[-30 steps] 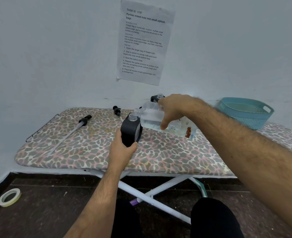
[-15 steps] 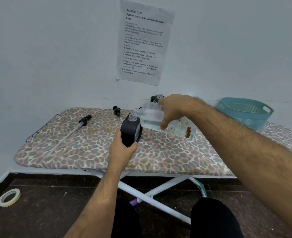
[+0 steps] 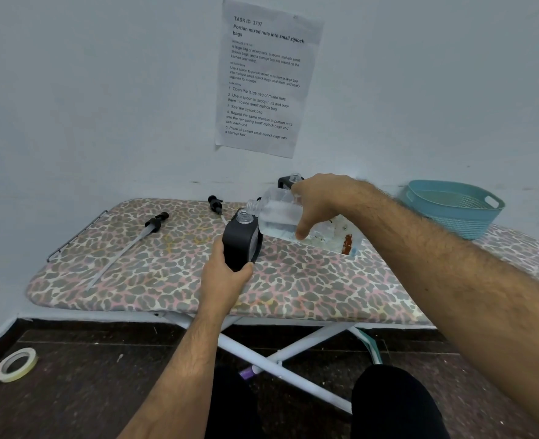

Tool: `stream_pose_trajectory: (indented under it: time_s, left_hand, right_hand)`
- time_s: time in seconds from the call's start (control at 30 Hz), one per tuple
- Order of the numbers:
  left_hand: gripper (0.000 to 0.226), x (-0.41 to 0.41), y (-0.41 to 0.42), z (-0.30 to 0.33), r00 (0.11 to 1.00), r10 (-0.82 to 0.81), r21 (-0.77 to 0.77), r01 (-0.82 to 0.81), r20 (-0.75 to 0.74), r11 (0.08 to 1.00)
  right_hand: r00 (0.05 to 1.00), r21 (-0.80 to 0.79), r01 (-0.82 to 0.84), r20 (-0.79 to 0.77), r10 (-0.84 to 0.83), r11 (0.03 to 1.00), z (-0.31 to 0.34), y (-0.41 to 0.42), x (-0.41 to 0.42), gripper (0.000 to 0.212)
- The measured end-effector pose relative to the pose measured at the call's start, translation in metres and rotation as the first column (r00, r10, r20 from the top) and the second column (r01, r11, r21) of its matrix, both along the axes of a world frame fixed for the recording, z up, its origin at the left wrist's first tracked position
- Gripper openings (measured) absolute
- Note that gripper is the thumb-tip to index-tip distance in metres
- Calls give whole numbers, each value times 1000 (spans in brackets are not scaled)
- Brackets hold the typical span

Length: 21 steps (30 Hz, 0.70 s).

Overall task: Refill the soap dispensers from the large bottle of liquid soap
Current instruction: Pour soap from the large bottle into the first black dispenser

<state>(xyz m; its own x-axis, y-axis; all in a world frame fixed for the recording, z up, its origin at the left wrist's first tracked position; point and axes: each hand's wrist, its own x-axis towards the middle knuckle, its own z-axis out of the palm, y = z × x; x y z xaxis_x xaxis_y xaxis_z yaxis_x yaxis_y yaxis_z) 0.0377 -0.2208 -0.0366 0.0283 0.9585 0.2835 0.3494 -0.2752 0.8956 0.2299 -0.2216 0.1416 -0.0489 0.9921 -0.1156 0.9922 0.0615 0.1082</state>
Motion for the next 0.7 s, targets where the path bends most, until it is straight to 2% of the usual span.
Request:
stream_pose_trajectory:
  time_s: [0.7]
  left_hand:
    - [59, 0, 0, 0, 1000, -6, 2, 6, 5, 1000]
  right_hand:
    - [1000, -13, 0, 19, 0, 1000, 3, -2, -2, 87]
